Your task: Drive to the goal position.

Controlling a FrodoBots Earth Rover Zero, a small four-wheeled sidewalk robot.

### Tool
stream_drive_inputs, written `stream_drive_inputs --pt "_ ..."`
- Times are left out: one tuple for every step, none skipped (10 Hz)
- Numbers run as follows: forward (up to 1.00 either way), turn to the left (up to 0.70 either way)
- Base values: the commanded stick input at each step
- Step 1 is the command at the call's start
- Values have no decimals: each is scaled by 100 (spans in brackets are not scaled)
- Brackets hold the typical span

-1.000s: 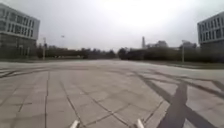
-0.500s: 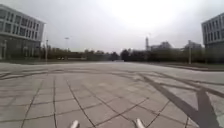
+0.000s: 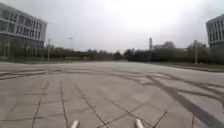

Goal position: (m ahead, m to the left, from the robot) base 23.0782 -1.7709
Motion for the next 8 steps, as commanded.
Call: stream_drive_inputs --pt "100 0" --pt "100 0" --pt "100 0" --pt "100 0" --pt "100 0" --pt "100 0" --pt "100 -10" --pt "100 -27"
